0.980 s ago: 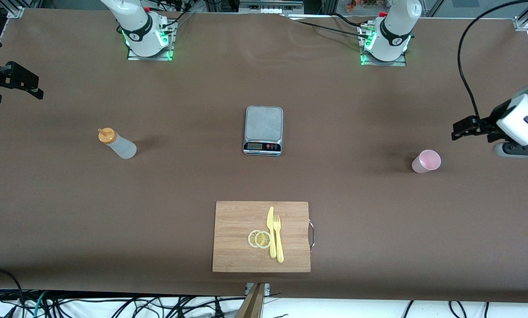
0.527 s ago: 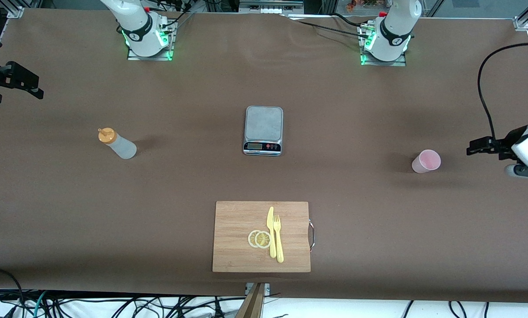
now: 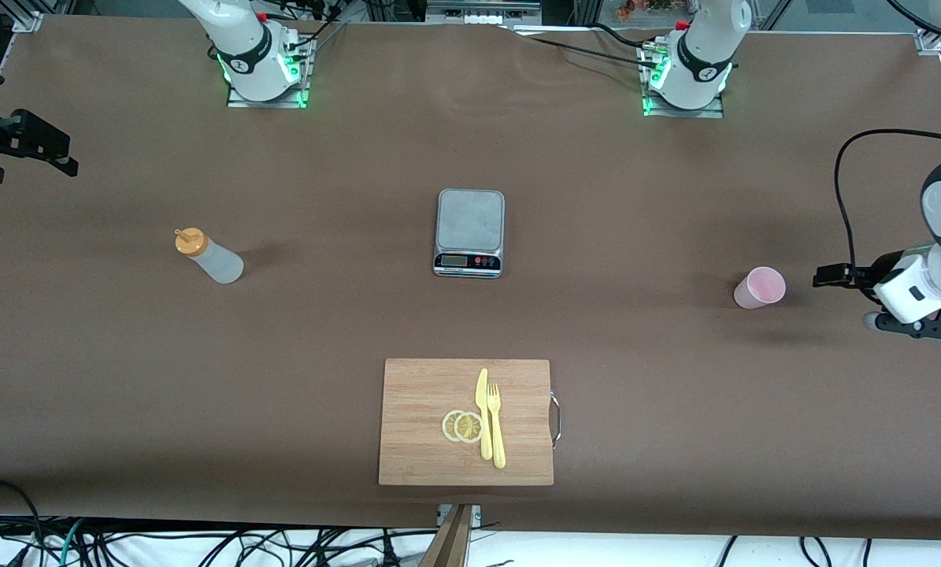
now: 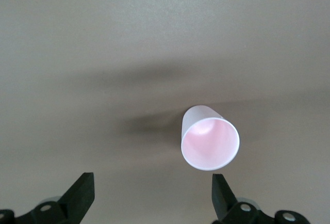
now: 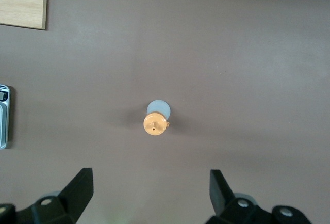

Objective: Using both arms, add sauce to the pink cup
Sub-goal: 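Lower the left gripper around the pink cup and close it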

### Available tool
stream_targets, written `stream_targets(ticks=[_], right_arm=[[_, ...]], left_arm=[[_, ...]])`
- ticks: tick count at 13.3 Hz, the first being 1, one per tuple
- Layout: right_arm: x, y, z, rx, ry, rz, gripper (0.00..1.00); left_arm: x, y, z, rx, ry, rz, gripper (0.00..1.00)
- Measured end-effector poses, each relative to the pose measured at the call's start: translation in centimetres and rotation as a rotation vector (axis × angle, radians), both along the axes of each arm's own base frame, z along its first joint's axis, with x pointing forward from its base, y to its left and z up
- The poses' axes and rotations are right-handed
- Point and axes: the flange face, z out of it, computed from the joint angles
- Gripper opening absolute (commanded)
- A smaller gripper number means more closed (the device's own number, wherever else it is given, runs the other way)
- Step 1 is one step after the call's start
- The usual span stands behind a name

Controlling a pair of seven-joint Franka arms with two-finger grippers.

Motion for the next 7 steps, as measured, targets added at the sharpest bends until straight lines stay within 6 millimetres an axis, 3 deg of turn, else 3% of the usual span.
stream_targets(ticks=[7], right_arm=[[0.0, 0.0, 0.0, 0.000, 0.001, 0.024, 1.00]], left_arm=[[-4.0, 0.6, -7.8, -0.027, 0.020, 0.038, 0.99]])
